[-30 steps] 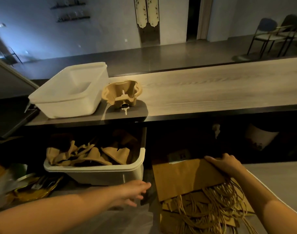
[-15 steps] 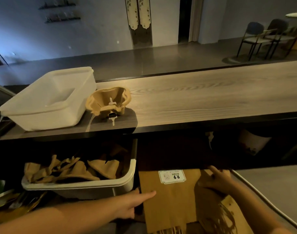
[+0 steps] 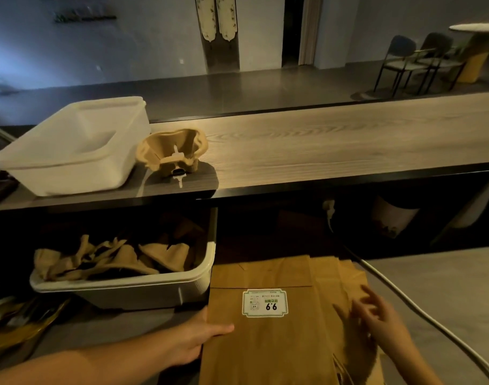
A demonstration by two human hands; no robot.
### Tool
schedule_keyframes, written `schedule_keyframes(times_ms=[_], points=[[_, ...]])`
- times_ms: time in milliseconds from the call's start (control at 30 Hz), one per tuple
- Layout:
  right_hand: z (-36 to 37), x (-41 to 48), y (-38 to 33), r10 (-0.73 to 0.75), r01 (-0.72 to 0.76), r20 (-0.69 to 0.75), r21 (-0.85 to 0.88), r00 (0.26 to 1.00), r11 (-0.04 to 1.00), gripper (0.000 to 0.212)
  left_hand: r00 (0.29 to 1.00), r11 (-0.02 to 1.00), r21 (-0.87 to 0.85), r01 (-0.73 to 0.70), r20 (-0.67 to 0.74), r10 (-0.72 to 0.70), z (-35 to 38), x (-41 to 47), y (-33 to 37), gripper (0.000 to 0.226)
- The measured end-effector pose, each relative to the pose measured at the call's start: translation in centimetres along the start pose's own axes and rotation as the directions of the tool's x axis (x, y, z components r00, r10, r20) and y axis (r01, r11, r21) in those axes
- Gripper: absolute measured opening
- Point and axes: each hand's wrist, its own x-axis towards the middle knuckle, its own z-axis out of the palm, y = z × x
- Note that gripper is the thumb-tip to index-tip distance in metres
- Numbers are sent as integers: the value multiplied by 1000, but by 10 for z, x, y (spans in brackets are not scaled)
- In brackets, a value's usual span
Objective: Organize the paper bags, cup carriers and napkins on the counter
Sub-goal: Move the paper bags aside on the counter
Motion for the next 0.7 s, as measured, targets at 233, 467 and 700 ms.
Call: schedule_keyframes(times_ms=[233,467,700], points=[[-14,19,-4,170,-163,-22,181,985,970,65,996,996,-35,77,44,-75,5,-2,-12,56],[-16,22,-2,203,-250,213,225,956,942,50,987,986,-64,152,69,-148,7,0,-28,45],[-24,13,14,163,-309,372,374,914,874,45,979,987,81,137,138,-147,2,-1,-37,92]])
